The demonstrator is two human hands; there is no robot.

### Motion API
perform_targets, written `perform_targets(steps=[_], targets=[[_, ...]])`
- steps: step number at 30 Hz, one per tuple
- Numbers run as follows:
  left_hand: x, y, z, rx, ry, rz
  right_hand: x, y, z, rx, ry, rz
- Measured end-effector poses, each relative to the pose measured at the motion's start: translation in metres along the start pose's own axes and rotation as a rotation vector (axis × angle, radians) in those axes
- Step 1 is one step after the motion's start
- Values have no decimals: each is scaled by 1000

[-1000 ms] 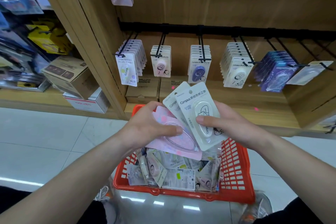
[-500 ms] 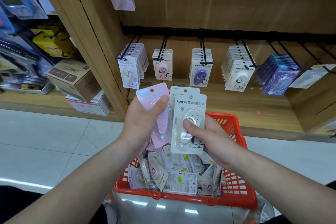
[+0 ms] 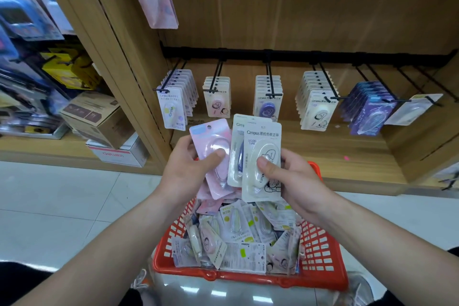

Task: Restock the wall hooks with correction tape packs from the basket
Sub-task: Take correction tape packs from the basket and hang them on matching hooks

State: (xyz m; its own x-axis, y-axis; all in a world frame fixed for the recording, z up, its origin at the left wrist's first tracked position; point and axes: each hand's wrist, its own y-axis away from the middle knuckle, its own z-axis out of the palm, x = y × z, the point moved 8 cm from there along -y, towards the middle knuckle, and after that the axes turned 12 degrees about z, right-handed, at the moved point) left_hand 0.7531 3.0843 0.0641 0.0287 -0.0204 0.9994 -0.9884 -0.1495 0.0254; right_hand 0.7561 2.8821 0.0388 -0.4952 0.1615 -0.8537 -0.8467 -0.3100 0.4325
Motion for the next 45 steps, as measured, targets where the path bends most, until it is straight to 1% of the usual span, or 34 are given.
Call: perform_targets(steps=[5,9,14,17,20,22,24,29,32,35,38,45], targets=[[0,8,16,-39,56,3,6,2,3,-38,26,35],[3,10,20,-56,31,18,5,1,0,-34,29,25],[7,15,43,-160,62,-12,2,3,-8,21,43,-5],[11,14,55,-183,49,1,-5,10,-17,55,34,-31],[12,12,64,-173,89,-34,-10,17,-28,114,-3,-57],[13,9,70,-160,82,-33,-11,18,-43,192,-19,-70],[13,6,76,-151,87,-37,-12,14,-70,300,6,-61],[3,-5,89,-139,34,-47,-19,-6,-145,492,28,47],[-7,-13,95,-122,16,-64,-30,-23,-177,584,53,12],[-13,-20,99,-131,25,-78,-39,-42,-193,632,92,-30],[-17,-28,100,-147,35,-78,-47,-57,-198,645,112,-76],[-29,-44,94,-137,21,-80,-39,-77,-211,658,109,-69]])
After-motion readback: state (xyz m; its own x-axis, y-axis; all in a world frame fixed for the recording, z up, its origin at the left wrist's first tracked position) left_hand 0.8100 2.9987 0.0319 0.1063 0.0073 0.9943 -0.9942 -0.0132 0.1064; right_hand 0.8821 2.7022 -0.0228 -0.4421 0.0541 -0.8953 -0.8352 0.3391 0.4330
